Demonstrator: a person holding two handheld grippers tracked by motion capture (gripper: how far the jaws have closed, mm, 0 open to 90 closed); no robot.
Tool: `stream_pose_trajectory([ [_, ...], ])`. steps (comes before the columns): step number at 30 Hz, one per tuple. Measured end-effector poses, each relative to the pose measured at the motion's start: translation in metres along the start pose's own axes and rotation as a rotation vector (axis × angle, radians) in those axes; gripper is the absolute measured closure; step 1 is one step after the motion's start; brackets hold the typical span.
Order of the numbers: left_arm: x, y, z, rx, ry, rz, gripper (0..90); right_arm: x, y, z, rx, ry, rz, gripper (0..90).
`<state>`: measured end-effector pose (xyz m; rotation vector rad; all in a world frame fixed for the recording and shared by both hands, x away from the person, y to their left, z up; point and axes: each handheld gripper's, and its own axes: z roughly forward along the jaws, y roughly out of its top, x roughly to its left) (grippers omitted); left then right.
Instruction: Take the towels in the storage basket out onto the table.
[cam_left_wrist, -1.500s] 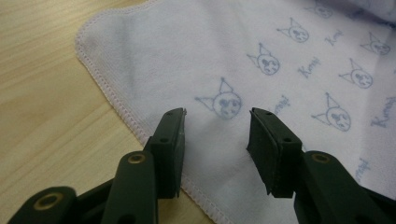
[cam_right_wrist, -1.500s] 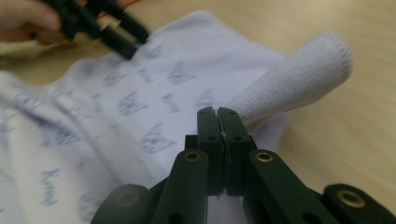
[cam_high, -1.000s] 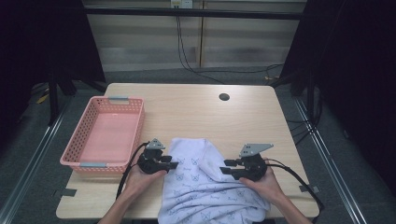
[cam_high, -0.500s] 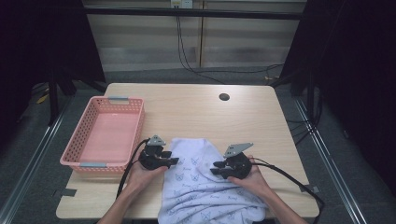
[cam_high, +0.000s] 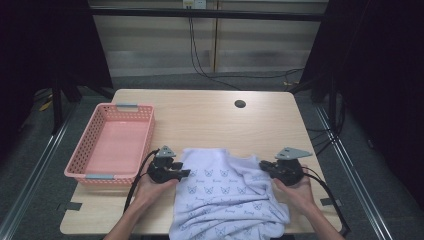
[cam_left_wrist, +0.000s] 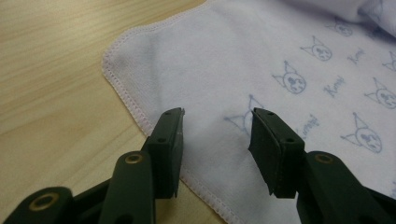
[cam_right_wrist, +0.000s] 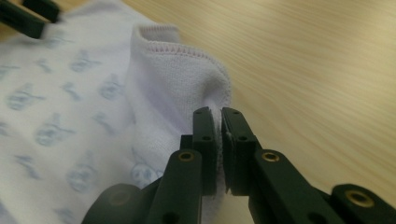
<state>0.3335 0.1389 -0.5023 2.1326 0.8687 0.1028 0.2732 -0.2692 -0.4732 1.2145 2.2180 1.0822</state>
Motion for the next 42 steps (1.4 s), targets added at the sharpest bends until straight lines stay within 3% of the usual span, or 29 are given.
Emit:
stream_pose_trajectory([
  [2, -0.002, 0.000, 0.000, 0.012, 0.015, 0.030, 54.4, -0.012, -0.011, -0.007, 0.018, -0.028, 0.029, 85.3],
  [3, -0.005, 0.001, 0.001, 0.014, 0.032, 0.040, 54.8, -0.016, -0.016, -0.010, 0.027, -0.059, 0.016, 85.3],
  [6, -0.014, 0.001, 0.002, 0.041, -0.005, 0.074, 55.7, -0.029, -0.026, -0.022, 0.028, -0.048, 0.086, 85.2],
  [10, -0.027, -0.003, -0.003, 0.075, -0.050, 0.106, 57.0, -0.025, -0.041, -0.031, 0.083, -0.046, 0.094, 84.2],
  [13, -0.029, -0.004, -0.007, 0.086, -0.074, 0.102, 57.0, -0.022, -0.046, -0.034, 0.101, -0.046, 0.089, 73.0],
  [14, -0.028, -0.003, -0.009, 0.067, -0.058, 0.109, 56.6, -0.023, -0.045, -0.034, 0.085, -0.054, 0.069, 69.3],
  [18, -0.010, 0.010, -0.007, 0.003, -0.015, 0.034, 55.5, -0.034, -0.037, -0.030, 0.022, -0.052, 0.092, 57.2],
  [20, -0.001, 0.015, -0.002, -0.016, -0.009, 0.015, 55.1, -0.036, -0.033, -0.022, 0.021, -0.028, 0.099, 52.8],
  [21, 0.002, 0.017, 0.001, -0.004, -0.002, 0.007, 53.9, -0.036, -0.032, -0.018, 0.042, -0.023, 0.081, 51.2],
  [25, 0.007, 0.020, 0.011, -0.018, 0.003, 0.008, 49.8, -0.038, -0.032, -0.003, 0.082, -0.021, 0.076, 47.9],
  [28, 0.004, 0.019, 0.017, 0.029, 0.021, 0.036, 48.0, -0.042, -0.033, -0.002, 0.085, -0.026, 0.072, 45.2],
  [31, 0.001, 0.019, 0.020, 0.023, 0.027, 0.053, 49.1, -0.041, -0.036, 0.000, 0.099, -0.034, 0.067, 44.2],
  [32, -0.001, 0.019, 0.020, 0.027, 0.021, 0.061, 52.3, -0.040, -0.037, 0.001, 0.097, -0.030, 0.058, 44.4],
  [34, -0.007, 0.019, 0.021, 0.045, 0.007, 0.108, 72.0, -0.037, -0.036, 0.002, 0.099, -0.031, 0.044, 49.1],
  [35, -0.010, 0.019, 0.022, 0.053, -0.003, 0.093, 81.4, -0.035, -0.036, 0.002, 0.099, -0.023, 0.034, 56.8],
  [39, -0.010, 0.018, 0.017, 0.054, -0.041, 0.043, 86.5, -0.029, -0.034, 0.001, 0.116, 0.037, 0.028, 86.2],
  [42, -0.012, 0.021, 0.002, -0.009, -0.063, 0.027, 86.7, -0.028, -0.032, -0.003, 0.114, 0.056, 0.051, 87.4],
])
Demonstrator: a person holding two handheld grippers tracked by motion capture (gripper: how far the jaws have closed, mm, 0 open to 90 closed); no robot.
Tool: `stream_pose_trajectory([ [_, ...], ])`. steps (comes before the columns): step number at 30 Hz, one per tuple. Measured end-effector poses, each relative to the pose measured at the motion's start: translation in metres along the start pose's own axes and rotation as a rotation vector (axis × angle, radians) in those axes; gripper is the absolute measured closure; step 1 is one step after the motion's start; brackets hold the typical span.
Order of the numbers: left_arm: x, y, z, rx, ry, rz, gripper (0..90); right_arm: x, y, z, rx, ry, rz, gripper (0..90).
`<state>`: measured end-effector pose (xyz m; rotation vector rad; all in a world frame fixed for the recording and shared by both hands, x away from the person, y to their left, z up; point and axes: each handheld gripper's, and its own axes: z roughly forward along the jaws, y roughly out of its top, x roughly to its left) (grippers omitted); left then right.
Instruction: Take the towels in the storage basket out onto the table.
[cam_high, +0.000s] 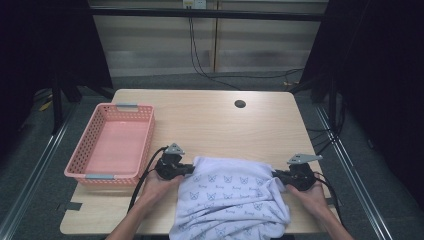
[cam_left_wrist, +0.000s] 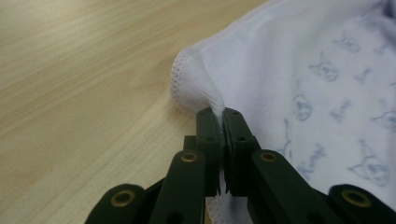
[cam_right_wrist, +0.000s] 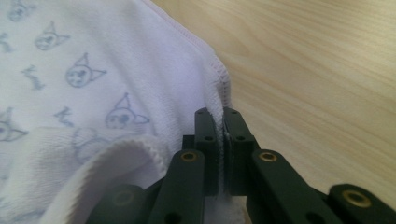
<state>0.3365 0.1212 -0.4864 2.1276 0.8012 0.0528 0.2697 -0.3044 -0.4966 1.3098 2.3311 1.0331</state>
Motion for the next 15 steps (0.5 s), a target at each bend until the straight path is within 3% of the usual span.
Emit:
stream_pose_trajectory([
  [4, 0.002, 0.008, -0.018, -0.084, -0.011, -0.014, 86.7, -0.005, 0.011, -0.016, -0.081, 0.000, 0.030, 87.5],
  [6, 0.004, 0.015, -0.021, -0.080, 0.013, -0.005, 86.7, -0.007, 0.021, -0.023, -0.105, 0.004, 0.020, 87.5],
  [15, 0.022, 0.052, -0.050, -0.197, 0.075, 0.001, 86.7, -0.020, 0.078, -0.045, -0.276, -0.012, 0.023, 87.2],
])
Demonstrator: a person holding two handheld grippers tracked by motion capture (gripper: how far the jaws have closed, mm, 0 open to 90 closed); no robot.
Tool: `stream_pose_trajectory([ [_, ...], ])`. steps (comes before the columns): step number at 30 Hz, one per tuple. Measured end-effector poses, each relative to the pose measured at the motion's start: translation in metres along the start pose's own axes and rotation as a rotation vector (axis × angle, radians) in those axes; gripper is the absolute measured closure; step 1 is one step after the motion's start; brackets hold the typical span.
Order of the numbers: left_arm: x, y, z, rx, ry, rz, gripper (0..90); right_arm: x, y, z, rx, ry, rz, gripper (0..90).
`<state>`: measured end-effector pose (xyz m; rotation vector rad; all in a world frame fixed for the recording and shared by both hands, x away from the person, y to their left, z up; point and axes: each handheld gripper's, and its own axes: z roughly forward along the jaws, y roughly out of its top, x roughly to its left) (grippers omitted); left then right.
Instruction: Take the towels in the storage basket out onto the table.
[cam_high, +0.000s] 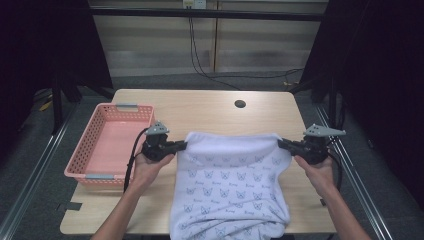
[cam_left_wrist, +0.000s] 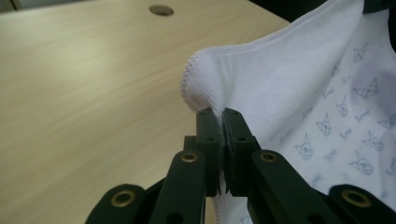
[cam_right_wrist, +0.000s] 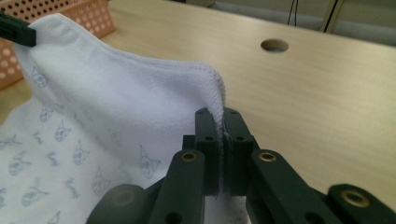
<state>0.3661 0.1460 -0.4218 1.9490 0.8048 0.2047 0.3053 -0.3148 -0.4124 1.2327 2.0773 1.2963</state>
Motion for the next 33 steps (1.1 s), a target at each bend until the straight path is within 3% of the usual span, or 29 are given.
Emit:
stream_pose_trajectory([
  [7, 0.027, 0.034, -0.005, -0.036, 0.056, -0.017, 86.8, -0.013, 0.040, 0.018, -0.063, -0.009, 0.012, 86.3],
  [10, 0.038, 0.045, -0.001, -0.024, 0.084, -0.014, 86.7, -0.018, 0.056, 0.031, -0.050, -0.022, 0.001, 86.5],
  [13, 0.051, 0.056, 0.005, -0.054, 0.093, -0.047, 86.8, -0.029, 0.071, 0.044, -0.048, -0.039, 0.004, 86.7],
  [16, 0.063, 0.066, 0.016, -0.053, 0.104, -0.060, 86.2, -0.038, 0.087, 0.059, -0.033, -0.076, -0.011, 85.8],
  [17, 0.066, 0.066, 0.022, -0.037, 0.127, -0.067, 82.7, -0.040, 0.092, 0.064, -0.016, -0.101, -0.019, 81.0],
  [18, 0.069, 0.065, 0.029, -0.022, 0.165, -0.090, 71.2, -0.043, 0.095, 0.069, -0.002, -0.136, -0.018, 72.1],
  [19, 0.072, 0.061, 0.035, -0.010, 0.171, -0.114, 60.3, -0.045, 0.096, 0.074, 0.008, -0.175, -0.010, 66.1],
  [22, 0.074, 0.050, 0.043, 0.007, 0.185, -0.129, 53.3, -0.053, 0.086, 0.081, 0.006, -0.196, 0.047, 56.9],
  [23, 0.073, 0.046, 0.043, 0.006, 0.166, -0.129, 52.4, -0.053, 0.079, 0.081, 0.019, -0.191, 0.040, 56.8],
  [25, 0.070, 0.040, 0.040, 0.003, 0.178, -0.129, 54.5, -0.052, 0.065, 0.078, 0.026, -0.177, 0.029, 55.0],
  [27, 0.064, 0.037, 0.037, 0.032, 0.166, -0.113, 53.9, -0.050, 0.051, 0.070, 0.025, -0.148, 0.045, 55.0],
  [28, 0.060, 0.035, 0.035, 0.036, 0.164, -0.101, 54.0, -0.047, 0.044, 0.066, 0.028, -0.139, 0.049, 54.3],
  [30, 0.048, 0.028, 0.026, 0.012, 0.117, -0.099, 55.2, -0.038, 0.031, 0.056, 0.029, -0.101, 0.037, 52.9],
  [32, 0.031, 0.017, 0.020, 0.034, 0.098, -0.065, 59.6, -0.024, 0.016, 0.044, 0.036, -0.064, 0.034, 51.9],
  [33, 0.023, 0.010, 0.015, 0.050, 0.062, -0.048, 60.9, -0.017, 0.008, 0.038, 0.042, -0.034, 0.027, 51.1],
])
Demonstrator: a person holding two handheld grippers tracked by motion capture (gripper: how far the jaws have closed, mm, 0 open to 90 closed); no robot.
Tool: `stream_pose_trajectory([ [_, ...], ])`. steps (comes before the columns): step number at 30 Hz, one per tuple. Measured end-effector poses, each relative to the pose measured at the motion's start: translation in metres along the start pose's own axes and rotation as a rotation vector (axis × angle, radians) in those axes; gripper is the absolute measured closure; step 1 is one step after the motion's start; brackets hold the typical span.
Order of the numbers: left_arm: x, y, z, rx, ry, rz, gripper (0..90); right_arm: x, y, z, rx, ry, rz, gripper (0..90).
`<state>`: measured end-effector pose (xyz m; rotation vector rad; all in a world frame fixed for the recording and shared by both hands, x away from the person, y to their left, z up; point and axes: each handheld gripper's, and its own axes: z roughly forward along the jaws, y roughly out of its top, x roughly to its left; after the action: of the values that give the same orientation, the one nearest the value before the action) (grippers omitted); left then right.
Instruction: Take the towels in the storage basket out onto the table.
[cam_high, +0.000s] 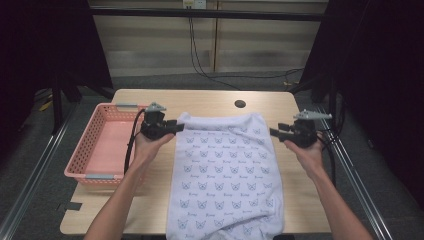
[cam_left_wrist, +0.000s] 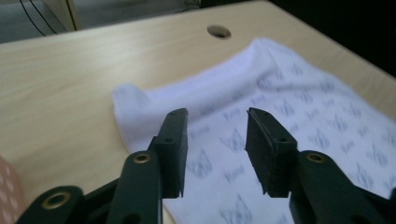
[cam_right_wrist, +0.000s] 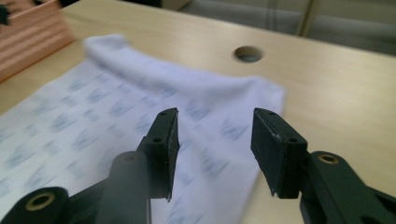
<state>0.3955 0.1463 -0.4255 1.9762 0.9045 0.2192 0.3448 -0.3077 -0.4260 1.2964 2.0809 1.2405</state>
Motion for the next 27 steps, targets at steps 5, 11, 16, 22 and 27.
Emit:
stream_pose_trajectory([
  [5, -0.046, -0.041, -0.025, 0.072, -0.047, 0.063, 58.3, 0.037, -0.047, -0.023, 0.058, 0.075, -0.049, 48.6],
  [11, -0.083, -0.066, -0.019, 0.119, -0.129, 0.078, 57.4, 0.054, -0.083, -0.030, 0.164, 0.115, -0.075, 46.7],
  [16, -0.089, -0.094, -0.006, 0.232, -0.115, 0.113, 57.7, 0.052, -0.102, -0.031, 0.213, 0.126, -0.056, 45.1],
  [22, -0.092, -0.110, -0.008, 0.271, -0.048, 0.195, 61.0, 0.059, -0.109, -0.022, 0.263, 0.072, -0.158, 53.1],
  [27, -0.102, -0.114, -0.010, 0.276, -0.095, 0.228, 83.8, 0.067, -0.113, -0.034, 0.287, 0.067, -0.196, 81.1],
])
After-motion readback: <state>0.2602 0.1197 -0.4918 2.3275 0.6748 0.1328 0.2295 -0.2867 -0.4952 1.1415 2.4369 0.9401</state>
